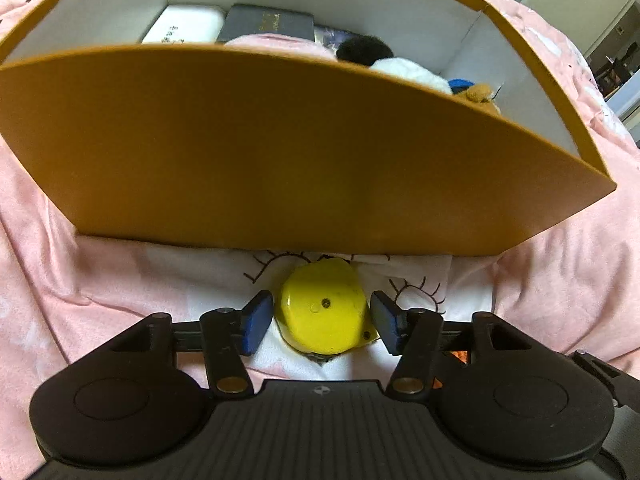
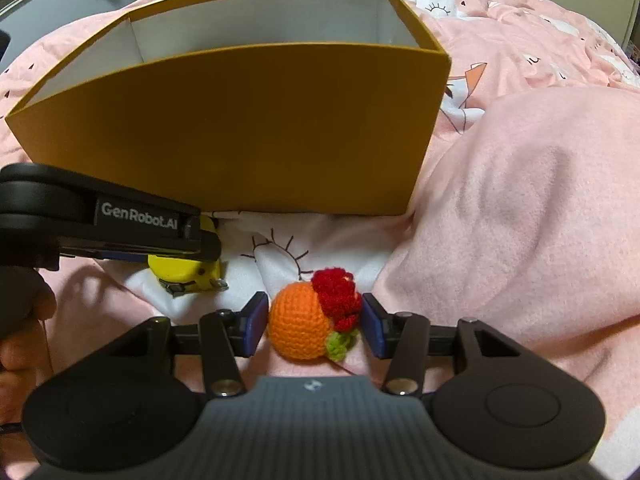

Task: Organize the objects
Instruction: 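Grasp the orange crocheted fruit with the right tool while the left tool grasps the yellow tape measure, then carry the tape measure and crocheted fruit over the orange box with both tools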

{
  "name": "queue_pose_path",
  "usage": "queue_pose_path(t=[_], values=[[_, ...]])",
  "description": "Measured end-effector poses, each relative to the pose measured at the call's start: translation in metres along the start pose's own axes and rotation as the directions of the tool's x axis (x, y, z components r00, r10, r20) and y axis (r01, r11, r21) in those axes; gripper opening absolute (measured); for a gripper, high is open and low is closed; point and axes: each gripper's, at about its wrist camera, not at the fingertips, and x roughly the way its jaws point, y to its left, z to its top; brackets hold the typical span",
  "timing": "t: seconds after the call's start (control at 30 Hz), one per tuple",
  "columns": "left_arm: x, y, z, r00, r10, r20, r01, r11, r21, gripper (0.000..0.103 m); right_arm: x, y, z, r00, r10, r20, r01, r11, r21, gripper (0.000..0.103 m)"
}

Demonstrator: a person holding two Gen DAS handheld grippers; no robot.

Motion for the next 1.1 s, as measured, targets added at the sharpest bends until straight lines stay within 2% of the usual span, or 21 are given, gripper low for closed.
queue_pose_path(t=[0.1,0.23,0.33,0.4,0.57,0.73,0.9,1.1], values=[[0.004,0.004,0.002,1.000,-0.007,-0.013,0.006,0.999,-0.032,0.069,0.001,0.000,0.000,1.000,-0.008,-0.001,0.008,1.000,0.008,0.053],[0.010,0.002,0.009,0.999,0.019,-0.041,-0.022,0.997,-0.072,0.070,0.001,0.003,0.000,1.000,-0.020,-0.005,0.020,1.000,-0.001,0.053],[0.012,0.002,0.008,0.999,0.027,-0.041,-0.029,0.998,-0.058,0.070,0.001,0.003,-0.001,1.000,-0.025,-0.005,0.025,1.000,0.004,0.053],[0.012,0.004,0.007,0.999,0.031,-0.040,-0.033,0.998,-0.046,0.065,0.001,0.002,-0.003,1.000,-0.025,-0.005,0.025,1.000,0.010,0.053],[0.009,0.011,0.005,0.999,-0.007,-0.036,0.007,1.000,-0.013,0.062,-0.001,0.003,-0.005,1.000,-0.028,-0.004,0.029,0.999,0.019,0.053],[-0.004,0.018,-0.001,0.997,-0.063,-0.036,0.063,0.998,-0.002,0.062,-0.007,0.005,-0.005,0.999,-0.040,0.007,0.040,0.999,0.027,0.053],[-0.021,0.021,-0.008,0.986,-0.158,-0.053,0.158,0.987,-0.004,0.062,-0.027,0.003,-0.007,0.998,-0.046,0.053,0.043,0.997,0.057,0.052],[-0.064,0.019,-0.008,0.966,-0.257,0.021,0.255,0.964,0.068,0.061,-0.057,0.002,-0.002,0.992,-0.052,0.111,0.044,0.996,0.079,0.052]])
